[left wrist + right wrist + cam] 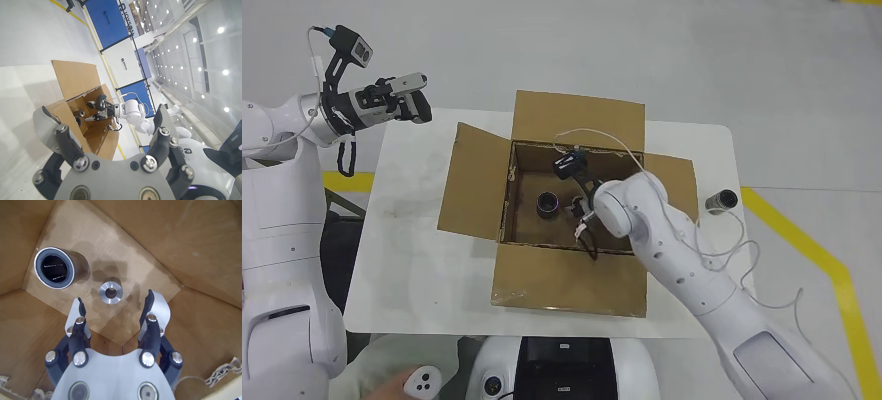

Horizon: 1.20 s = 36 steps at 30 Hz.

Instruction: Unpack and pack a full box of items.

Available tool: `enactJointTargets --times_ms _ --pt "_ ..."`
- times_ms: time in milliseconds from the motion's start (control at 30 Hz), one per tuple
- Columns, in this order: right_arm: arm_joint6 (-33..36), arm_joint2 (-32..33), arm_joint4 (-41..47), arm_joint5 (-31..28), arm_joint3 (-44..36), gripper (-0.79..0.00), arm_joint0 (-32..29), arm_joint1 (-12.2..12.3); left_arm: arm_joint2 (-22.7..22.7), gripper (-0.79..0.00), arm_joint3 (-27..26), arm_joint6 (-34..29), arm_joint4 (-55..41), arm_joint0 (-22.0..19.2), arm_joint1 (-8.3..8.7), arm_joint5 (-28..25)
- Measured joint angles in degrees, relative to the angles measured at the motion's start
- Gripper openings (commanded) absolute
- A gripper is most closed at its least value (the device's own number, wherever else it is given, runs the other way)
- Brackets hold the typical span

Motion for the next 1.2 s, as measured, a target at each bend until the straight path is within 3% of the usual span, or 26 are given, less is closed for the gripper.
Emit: enactJointTargets --times_ms 600,733,767,800,833,900,967,1033,1200 --pt "-1.89 -1.76 1.92 0.20 8.03 -0.163 3.16 -2.18 0.00 0.000 0.00 0.00 0.00 0.00 0.00 0.00" --pt "-1.90 -1.78 2.55 0.02 9.18 -0.203 3.72 -2.56 0.00 0.000 0.00 0.00 0.00 0.00 0.00 0.00" --pt "-1.80 -1.77 2.80 -0.13 9.48 -0.231 3.87 -2.66 0.00 0.000 0.00 0.00 0.00 0.00 0.00 0.00" --pt "-1.76 -1.76 2.94 -0.23 9.68 -0.366 3.98 -2.73 0.00 0.000 0.00 0.00 0.00 0.00 0.00 0.00" --pt "-1.73 -1.75 3.05 -0.31 9.85 -0.440 4.06 -2.80 0.00 0.000 0.00 0.00 0.00 0.00 0.00 0.00" --pt "-1.73 -1.70 3.23 -0.50 10.18 -0.517 4.21 -2.93 0.00 0.000 0.00 0.00 0.00 0.00 0.00 0.00" --pt "-1.66 -1.62 3.31 -0.64 10.47 -0.693 4.33 -3.03 0.00 0.000 0.00 0.00 0.00 0.00 0.00 0.00" --pt "-1.57 -1.59 3.19 -0.74 10.61 -0.785 4.38 -3.10 0.00 0.000 0.00 0.00 0.00 0.00 0.00 0.00" --pt "-1.45 -1.18 2.17 -0.92 9.82 -0.785 3.81 -3.02 0.00 0.000 0.00 0.00 0.00 0.00 0.00 0.00"
